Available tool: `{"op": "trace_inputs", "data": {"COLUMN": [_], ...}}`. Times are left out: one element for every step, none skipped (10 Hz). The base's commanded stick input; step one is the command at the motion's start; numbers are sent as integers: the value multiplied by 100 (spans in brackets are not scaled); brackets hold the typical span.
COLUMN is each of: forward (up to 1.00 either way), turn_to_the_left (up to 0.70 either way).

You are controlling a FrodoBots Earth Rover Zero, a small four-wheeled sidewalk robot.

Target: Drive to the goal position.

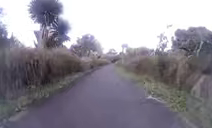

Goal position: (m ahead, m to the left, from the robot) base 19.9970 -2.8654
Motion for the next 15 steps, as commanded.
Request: {"op": "trace_inputs", "data": {"forward": [70, 70, 70, 70, 70, 70, 70, 70, 70, 70, 70, 70, 70, 70, 70], "turn_to_the_left": [0, 0, 0, 0, 0, -35, -35, -35, -35, -35, -34, -24, -14, -6, -4]}}
